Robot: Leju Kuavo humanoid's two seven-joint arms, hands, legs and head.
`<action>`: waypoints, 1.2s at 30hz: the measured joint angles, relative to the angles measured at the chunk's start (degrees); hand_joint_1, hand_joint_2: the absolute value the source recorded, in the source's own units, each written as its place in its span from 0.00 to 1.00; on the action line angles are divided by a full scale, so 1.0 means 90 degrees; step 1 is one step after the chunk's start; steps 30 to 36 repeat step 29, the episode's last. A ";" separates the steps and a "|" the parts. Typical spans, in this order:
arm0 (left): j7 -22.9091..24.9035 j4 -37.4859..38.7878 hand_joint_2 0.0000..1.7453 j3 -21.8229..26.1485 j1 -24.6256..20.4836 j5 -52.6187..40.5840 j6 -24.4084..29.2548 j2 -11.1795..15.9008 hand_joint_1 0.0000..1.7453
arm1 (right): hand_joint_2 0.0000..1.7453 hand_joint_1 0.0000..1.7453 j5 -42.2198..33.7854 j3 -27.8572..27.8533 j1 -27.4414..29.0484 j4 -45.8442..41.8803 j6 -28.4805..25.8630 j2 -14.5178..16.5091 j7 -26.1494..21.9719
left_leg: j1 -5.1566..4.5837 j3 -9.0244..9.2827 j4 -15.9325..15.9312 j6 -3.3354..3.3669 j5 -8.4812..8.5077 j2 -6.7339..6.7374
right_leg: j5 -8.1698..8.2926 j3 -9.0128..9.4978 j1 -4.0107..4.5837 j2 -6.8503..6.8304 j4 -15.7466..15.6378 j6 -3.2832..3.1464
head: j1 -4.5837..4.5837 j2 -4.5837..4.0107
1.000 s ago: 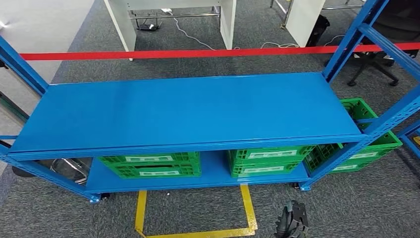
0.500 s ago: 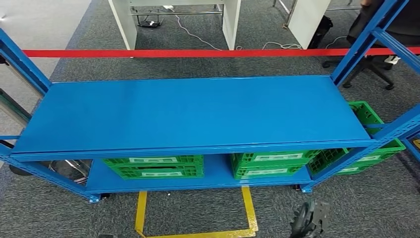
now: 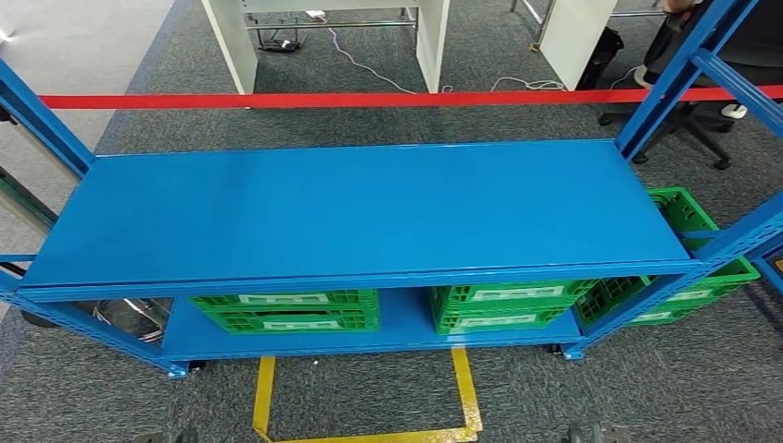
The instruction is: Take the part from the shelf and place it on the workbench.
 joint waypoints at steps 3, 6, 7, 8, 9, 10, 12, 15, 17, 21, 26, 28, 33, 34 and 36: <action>-0.0310 0.0006 0.00 0.0152 -0.0092 0.0399 -0.0086 0.0076 0.00 | 0.00 0.00 0.0101 -0.0025 -0.0050 -0.0004 0.0237 -0.0020 -0.0286 | 0.0003 0.0003 -0.0007 -0.0005 0.0003 0.0000 | 0.0000 0.0000 0.0003 0.0001 0.0001 -0.0001 | 0.0001 0.0000; -0.0358 -0.0218 0.00 -0.0016 -0.0204 0.1128 -0.0205 0.0099 0.00 | 0.00 0.00 0.0272 -0.0040 -0.0139 -0.0167 0.0445 -0.0023 -0.0392 | 0.0003 0.0006 -0.0012 -0.0016 0.0011 0.0000 | 0.0000 0.0000 0.0003 0.0001 0.0001 -0.0002 | 0.0000 0.0000; -0.0358 -0.0320 0.00 -0.0153 -0.0247 0.1366 -0.0216 0.0101 0.00 | 0.00 0.00 0.0322 -0.0040 -0.0180 -0.0254 0.0497 -0.0020 -0.0402 | 0.0004 0.0007 -0.0013 -0.0019 0.0014 0.0000 | 0.0001 0.0001 0.0003 0.0000 0.0001 -0.0002 | 0.0000 0.0000; -0.0358 -0.0427 0.00 -0.0319 -0.0293 0.1565 -0.0222 0.0103 0.00 | 0.00 0.00 0.0360 -0.0035 -0.0226 -0.0346 0.0544 -0.0010 -0.0408 | 0.0004 0.0009 -0.0013 -0.0020 0.0016 -0.0001 | 0.0002 0.0002 0.0003 -0.0001 0.0001 -0.0003 | -0.0001 0.0000; -0.0358 -0.0534 0.00 -0.0505 -0.0338 0.1722 -0.0230 0.0103 0.00 | 0.00 0.00 0.0393 -0.0023 -0.0272 -0.0442 0.0588 0.0005 -0.0412 | 0.0004 0.0011 -0.0014 -0.0021 0.0019 -0.0002 | 0.0002 0.0005 0.0003 -0.0003 0.0002 -0.0003 | -0.0001 0.0000; -0.0358 -0.0635 0.00 -0.0709 -0.0381 0.1840 -0.0241 0.0098 0.00 | 0.00 0.00 0.0421 0.0000 -0.0318 -0.0538 0.0625 0.0026 -0.0414 | 0.0004 0.0013 -0.0015 -0.0021 0.0020 -0.0004 | 0.0003 0.0008 0.0004 -0.0005 0.0002 -0.0004 | -0.0001 0.0000; -0.0358 -0.0793 0.00 -0.1145 -0.0464 0.2003 -0.0252 0.0070 0.00 | 0.00 0.00 0.0461 0.0072 -0.0411 -0.0719 0.0669 0.0075 -0.0418 | 0.0004 0.0017 -0.0016 -0.0021 0.0022 -0.0006 | 0.0003 0.0014 0.0005 -0.0007 0.0003 -0.0005 | 0.0001 0.0000; -0.0358 -0.0913 0.00 -0.1656 -0.0558 0.2135 -0.0228 0.0022 0.00 | 0.00 0.00 0.0477 0.0162 -0.0517 -0.0892 0.0676 0.0135 -0.0420 | 0.0004 0.0024 -0.0016 -0.0021 0.0023 -0.0006 | 0.0004 0.0022 0.0006 -0.0005 0.0004 -0.0006 | 0.0001 0.0000; -0.0358 -0.0974 0.00 -0.1883 -0.0579 0.2213 -0.0212 0.0010 0.00 | 0.00 0.00 0.0477 0.0209 -0.0533 -0.0977 0.0676 0.0167 -0.0420 | 0.0003 0.0025 -0.0015 -0.0020 0.0022 -0.0006 | 0.0004 0.0025 0.0005 -0.0005 0.0004 -0.0006 | 0.0001 0.0000; -0.0358 -0.1058 0.00 -0.2175 -0.0579 0.2332 -0.0201 0.0010 0.00 | 0.00 0.00 0.0458 0.0282 -0.0529 -0.1093 0.0690 0.0209 -0.0420 | 0.0002 0.0025 -0.0015 -0.0020 0.0021 -0.0006 | 0.0003 0.0023 0.0005 -0.0006 0.0003 -0.0006 | 0.0001 0.0000; -0.0359 -0.1103 0.00 -0.2348 -0.0578 0.2360 -0.0198 0.0010 0.00 | 0.00 0.00 0.0455 0.0297 -0.0524 -0.1164 0.0695 0.0231 -0.0420 | 0.0003 0.0025 -0.0016 -0.0020 0.0020 -0.0006 | 0.0003 0.0022 0.0005 -0.0006 0.0003 -0.0006 | 0.0001 0.0000; -0.0358 -0.1117 0.00 -0.2376 -0.0575 0.2360 -0.0197 0.0010 0.00 | 0.00 0.00 0.0455 0.0299 -0.0522 -0.1183 0.0695 0.0231 -0.0420 | 0.0003 0.0025 -0.0016 -0.0020 0.0020 -0.0006 | 0.0003 0.0022 0.0005 -0.0006 0.0003 -0.0006 | 0.0001 0.0000; -0.0358 -0.1120 0.00 -0.2382 -0.0575 0.2360 -0.0197 0.0010 0.00 | 0.00 0.00 0.0455 0.0300 -0.0521 -0.1187 0.0695 0.0231 -0.0420 | 0.0003 0.0025 -0.0016 -0.0020 0.0020 -0.0006 | 0.0003 0.0022 0.0005 -0.0006 0.0003 -0.0006 | 0.0001 0.0000; -0.0358 -0.1120 0.00 -0.2382 -0.0575 0.2360 -0.0197 0.0010 0.00 | 0.00 0.00 0.0455 0.0300 -0.0521 -0.1187 0.0695 0.0231 -0.0420 | 0.0003 0.0025 -0.0016 -0.0020 0.0020 -0.0006 | 0.0003 0.0022 0.0005 -0.0006 0.0003 -0.0006 | 0.0001 0.0000; -0.0358 -0.1120 0.00 -0.2382 -0.0575 0.2360 -0.0197 0.0010 0.00 | 0.00 0.00 0.0455 0.0300 -0.0521 -0.1187 0.0695 0.0231 -0.0420 | 0.0003 0.0025 -0.0016 -0.0020 0.0020 -0.0006 | 0.0003 0.0022 0.0005 -0.0006 0.0003 -0.0006 | 0.0001 0.0000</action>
